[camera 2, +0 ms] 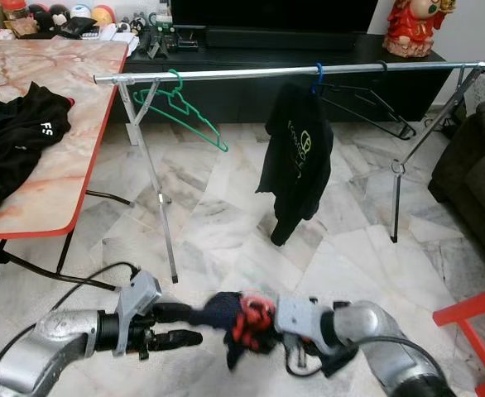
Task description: Hang hanger
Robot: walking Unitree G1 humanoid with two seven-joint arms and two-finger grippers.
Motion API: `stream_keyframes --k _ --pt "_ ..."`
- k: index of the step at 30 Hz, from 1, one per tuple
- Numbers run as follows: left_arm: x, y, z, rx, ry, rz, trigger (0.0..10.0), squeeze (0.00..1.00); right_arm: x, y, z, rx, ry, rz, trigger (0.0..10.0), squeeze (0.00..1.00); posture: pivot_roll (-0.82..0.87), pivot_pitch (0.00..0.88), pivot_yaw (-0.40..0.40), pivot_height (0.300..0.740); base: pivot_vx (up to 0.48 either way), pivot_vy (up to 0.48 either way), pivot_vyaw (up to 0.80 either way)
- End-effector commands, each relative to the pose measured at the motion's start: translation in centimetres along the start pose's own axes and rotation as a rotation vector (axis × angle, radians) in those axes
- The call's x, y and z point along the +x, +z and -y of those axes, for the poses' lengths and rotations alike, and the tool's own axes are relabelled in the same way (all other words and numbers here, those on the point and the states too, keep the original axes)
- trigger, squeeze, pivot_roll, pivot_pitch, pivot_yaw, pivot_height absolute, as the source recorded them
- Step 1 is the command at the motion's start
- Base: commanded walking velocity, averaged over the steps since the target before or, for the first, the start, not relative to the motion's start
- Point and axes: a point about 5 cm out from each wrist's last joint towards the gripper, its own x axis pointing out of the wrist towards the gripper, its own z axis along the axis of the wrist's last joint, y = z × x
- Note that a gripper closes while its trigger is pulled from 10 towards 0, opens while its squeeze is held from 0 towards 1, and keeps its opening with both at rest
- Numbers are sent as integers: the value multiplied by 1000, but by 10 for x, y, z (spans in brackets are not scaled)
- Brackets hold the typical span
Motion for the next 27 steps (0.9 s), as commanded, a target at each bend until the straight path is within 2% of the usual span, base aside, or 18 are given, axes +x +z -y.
stream_keyframes --k 1,4,5,7,11,13,17,18,25,27 --pt "-3 4 -3 25 3 2 10000 1000 -2 -3 -1 -18 36 -4 0 0 15 98 -84 740 0 0 0" --pt "-4 5 -3 23 -20 7 10000 1000 -1 -4 1 -18 46 6 0 0 18 82 -88 740 0 0 0" --pt "-4 -2 -3 35 -24 -40 10000 1000 2 0 2 -22 39 16 0 0 20 81 -87 740 0 0 0" --pt "-3 -4 -3 40 -26 -55 10000 1000 3 1 2 -25 39 19 0 0 20 81 -87 740 0 0 0" --pt "8 -21 8 38 -98 -132 10000 1000 13 15 2 -52 70 76 0 0 25 74 -90 740 0 0 0" --pt "14 -25 11 70 -99 -166 10000 1000 15 17 3 -69 77 82 0 0 28 76 -92 740 0 0 0" --pt "26 -21 9 128 -44 -132 10000 1000 14 25 5 -86 90 108 0 0 30 91 -100 740 0 0 0" --pt "28 -19 9 119 -48 -118 10000 0 15 27 5 -93 94 110 0 0 23 95 -101 740 0 0 0" --pt "27 -15 10 102 -98 -107 10000 0 16 28 4 -107 108 114 0 0 30 108 -105 740 0 0 0" --pt "27 -15 16 83 -162 -104 10000 0 17 30 4 -104 110 124 0 0 30 114 -103 740 0 0 0"
